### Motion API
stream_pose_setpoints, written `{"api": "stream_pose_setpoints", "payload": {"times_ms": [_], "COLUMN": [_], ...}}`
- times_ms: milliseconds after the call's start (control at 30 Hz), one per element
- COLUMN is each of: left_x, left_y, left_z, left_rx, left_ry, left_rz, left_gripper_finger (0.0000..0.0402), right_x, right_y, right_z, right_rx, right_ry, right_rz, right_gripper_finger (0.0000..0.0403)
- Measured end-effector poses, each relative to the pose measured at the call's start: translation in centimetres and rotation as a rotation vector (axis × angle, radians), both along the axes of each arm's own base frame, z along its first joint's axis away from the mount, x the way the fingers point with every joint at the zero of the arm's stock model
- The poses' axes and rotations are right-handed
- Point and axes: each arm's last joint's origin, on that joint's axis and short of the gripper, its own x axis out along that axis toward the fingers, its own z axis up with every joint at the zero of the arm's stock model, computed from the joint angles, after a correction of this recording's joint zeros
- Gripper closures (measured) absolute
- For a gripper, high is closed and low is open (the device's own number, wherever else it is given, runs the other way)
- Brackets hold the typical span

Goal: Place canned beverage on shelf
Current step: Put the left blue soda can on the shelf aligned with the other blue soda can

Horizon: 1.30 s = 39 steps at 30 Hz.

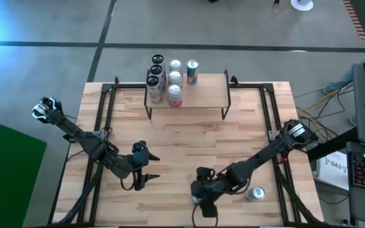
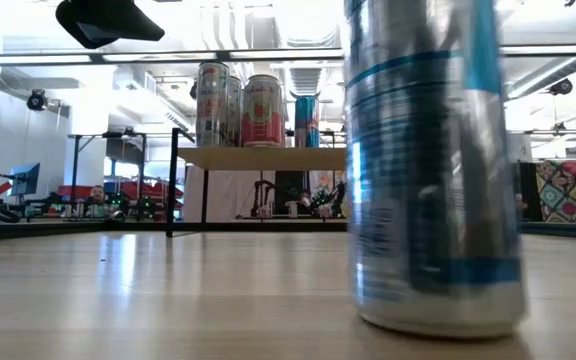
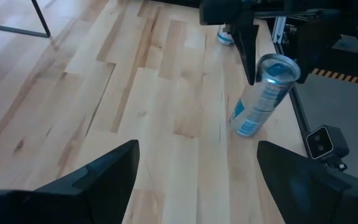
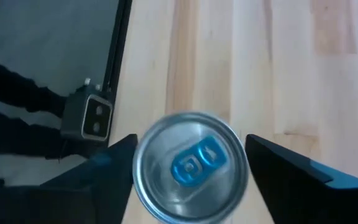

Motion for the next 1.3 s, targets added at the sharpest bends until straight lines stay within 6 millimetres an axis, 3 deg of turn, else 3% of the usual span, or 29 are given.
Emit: {"api": "stream_pose_setpoints", "payload": {"times_ms": [167, 433, 733, 1000, 1167, 1300], "left_x": [0.0, 0.0, -0.4, -0.3, 0.7, 2.0], "left_y": [0.1, 0.1, 0.7, 0.7, 0.2, -0.4], "left_z": [0.0, 0.9, 3.0, 2.8, 2.2, 0.9], "left_rx": [-0.010, -0.021, 0.102, 0.065, 0.057, 0.060], "left_ry": [-0.006, -0.006, 0.046, 0.041, 0.018, 0.036], "left_rz": [0.034, 0.060, 0.128, 0.187, 0.217, 0.233], "left_gripper_finger": [0.0090, 0.0090, 0.0090, 0.0089, 0.0084, 0.0057], "right_x": [0.7, 1.7, 2.8, 3.4, 3.9, 4.3], "right_y": [-1.1, -3.3, -8.2, -11.9, -13.7, -14.7], "right_z": [0.3, 0.5, 2.1, 3.2, 3.8, 4.1], "right_rx": [-0.003, 0.005, 0.094, 0.245, 0.302, 0.342], "right_ry": [-0.010, -0.009, -0.032, -0.048, -0.082, -0.107], "right_rz": [-0.028, -0.097, -0.455, -0.745, -0.811, -0.838], "right_gripper_finger": [0.0169, 0.0168, 0.0166, 0.0167, 0.0164, 0.0166]}}
